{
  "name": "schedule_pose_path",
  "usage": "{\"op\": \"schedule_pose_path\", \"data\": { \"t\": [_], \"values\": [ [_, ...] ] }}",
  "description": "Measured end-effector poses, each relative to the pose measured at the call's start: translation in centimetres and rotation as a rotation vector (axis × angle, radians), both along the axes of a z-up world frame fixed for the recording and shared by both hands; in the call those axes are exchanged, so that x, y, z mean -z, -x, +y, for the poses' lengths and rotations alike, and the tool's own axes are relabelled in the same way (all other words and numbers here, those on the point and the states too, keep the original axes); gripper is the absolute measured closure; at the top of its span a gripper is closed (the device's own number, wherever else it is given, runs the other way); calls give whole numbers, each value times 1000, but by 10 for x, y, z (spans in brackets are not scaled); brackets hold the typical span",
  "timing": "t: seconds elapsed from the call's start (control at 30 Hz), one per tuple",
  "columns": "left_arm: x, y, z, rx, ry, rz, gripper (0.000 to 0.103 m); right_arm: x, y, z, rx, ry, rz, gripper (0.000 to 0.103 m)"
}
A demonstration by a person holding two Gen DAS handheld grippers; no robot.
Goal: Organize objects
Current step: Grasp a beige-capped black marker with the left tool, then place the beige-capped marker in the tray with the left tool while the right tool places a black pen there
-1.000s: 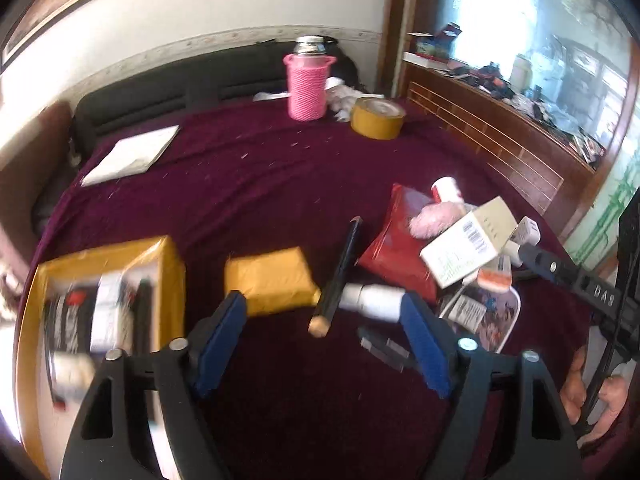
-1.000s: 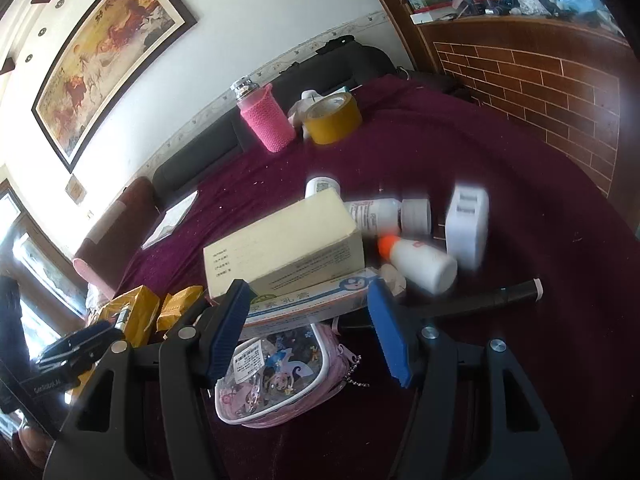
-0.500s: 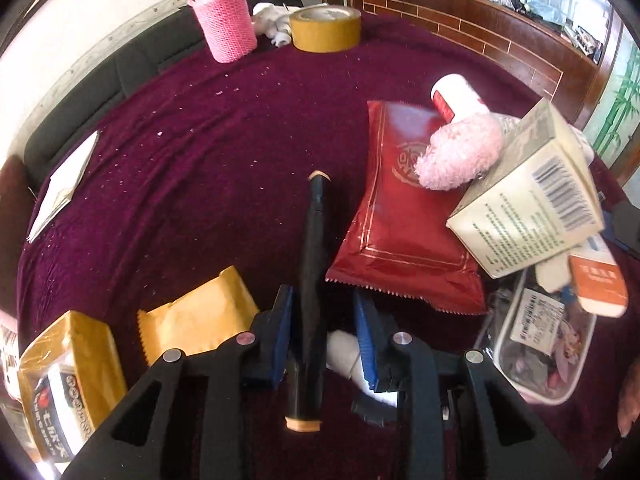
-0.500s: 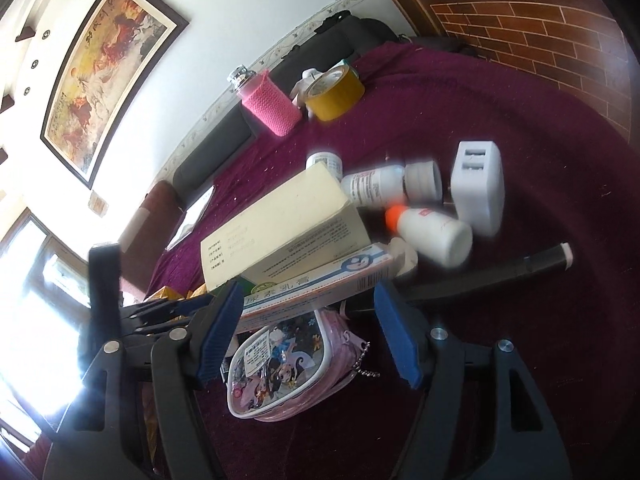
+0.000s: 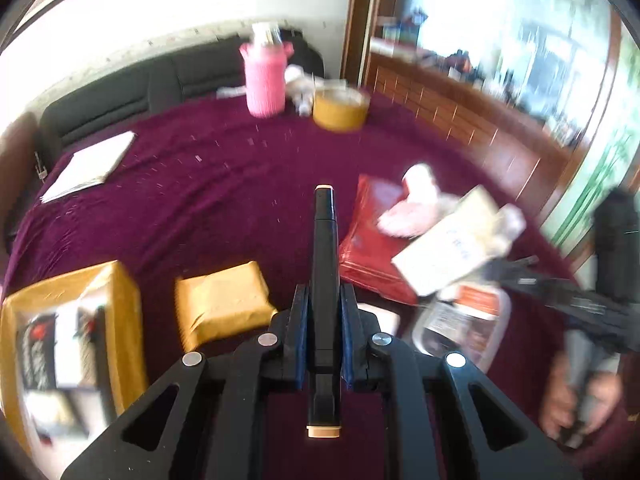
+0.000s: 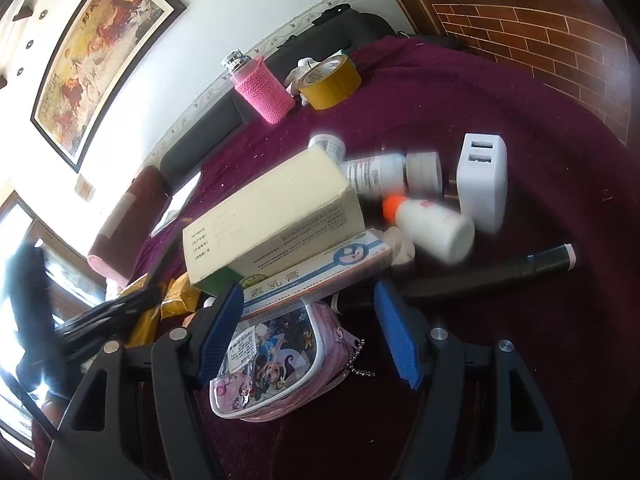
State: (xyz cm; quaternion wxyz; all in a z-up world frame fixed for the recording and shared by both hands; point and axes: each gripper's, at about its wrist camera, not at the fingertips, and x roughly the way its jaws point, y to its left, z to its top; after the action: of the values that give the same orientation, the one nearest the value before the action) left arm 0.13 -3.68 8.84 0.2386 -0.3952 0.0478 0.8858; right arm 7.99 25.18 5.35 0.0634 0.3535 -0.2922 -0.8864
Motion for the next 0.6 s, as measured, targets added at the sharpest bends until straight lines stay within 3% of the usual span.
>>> {"op": "schedule_pose_path", "data": {
  "t": [0.1, 0.23, 0.33, 0.4, 0.5, 0.6],
  "values": [
    [-22, -33, -32, -35, -69, 56, 92, -2, -2, -4, 5, -38, 3, 36],
    [-32, -74, -76, -114, -93, 119, 92, -9, -5, -15, 3, -119, 20, 36],
    [-31, -96, -103, -151, -108, 143, 92, -29, -16, -31, 2, -246, 42, 36],
    [-29, -106, -116, -175, -120, 146, 91, -55, -29, -48, -52, -257, 95, 36],
    [-20, -112, -138, -215, -163, 143, 92, -86, -31, -96, -265, -275, 142, 34],
    [-13, -118, -158, -261, -204, 130, 92, -78, -4, -151, -538, -283, 23, 35]
  ]
}}
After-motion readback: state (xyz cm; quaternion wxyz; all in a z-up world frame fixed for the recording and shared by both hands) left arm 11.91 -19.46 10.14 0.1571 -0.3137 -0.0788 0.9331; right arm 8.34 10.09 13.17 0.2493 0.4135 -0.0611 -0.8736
